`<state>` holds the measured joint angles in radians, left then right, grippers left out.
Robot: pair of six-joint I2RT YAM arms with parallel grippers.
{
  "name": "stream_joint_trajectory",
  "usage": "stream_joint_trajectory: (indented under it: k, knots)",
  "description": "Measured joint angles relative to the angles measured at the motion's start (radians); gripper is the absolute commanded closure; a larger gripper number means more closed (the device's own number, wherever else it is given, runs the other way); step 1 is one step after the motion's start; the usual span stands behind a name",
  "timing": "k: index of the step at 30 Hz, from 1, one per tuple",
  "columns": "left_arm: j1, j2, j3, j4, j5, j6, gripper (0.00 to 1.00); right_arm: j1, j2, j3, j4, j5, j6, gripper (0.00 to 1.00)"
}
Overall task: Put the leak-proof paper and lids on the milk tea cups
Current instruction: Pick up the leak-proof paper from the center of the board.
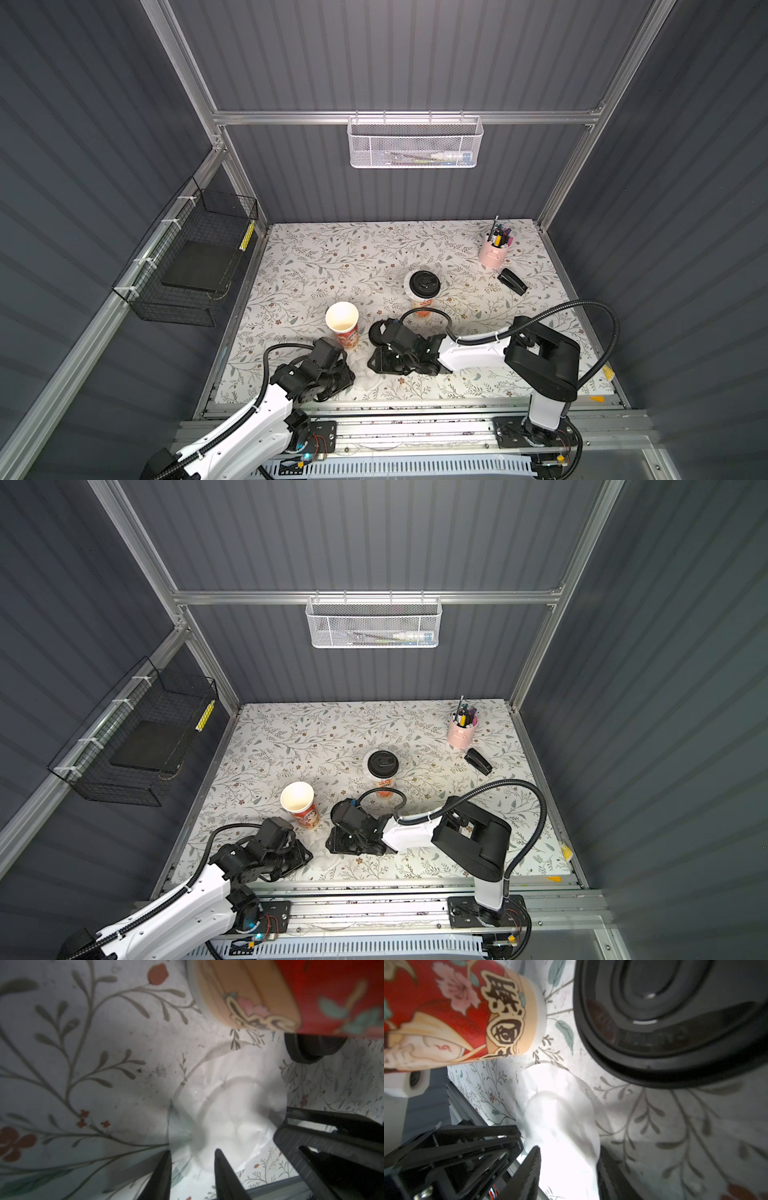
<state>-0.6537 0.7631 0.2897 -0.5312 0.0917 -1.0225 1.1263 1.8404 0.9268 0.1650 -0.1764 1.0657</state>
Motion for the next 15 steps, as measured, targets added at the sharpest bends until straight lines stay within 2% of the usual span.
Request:
stream_joint_trajectory:
  k: [10, 15]
  knots:
    - [0.000, -0.024, -0.025, 0.036, 0.014, -0.015, 0.70, 0.020, 0.018, -0.018, 0.068, -0.048, 0.002, 0.69]
    - [0.000, -0.024, -0.026, 0.036, 0.014, -0.018, 0.69, 0.022, 0.017, -0.024, 0.062, -0.034, 0.003, 0.88]
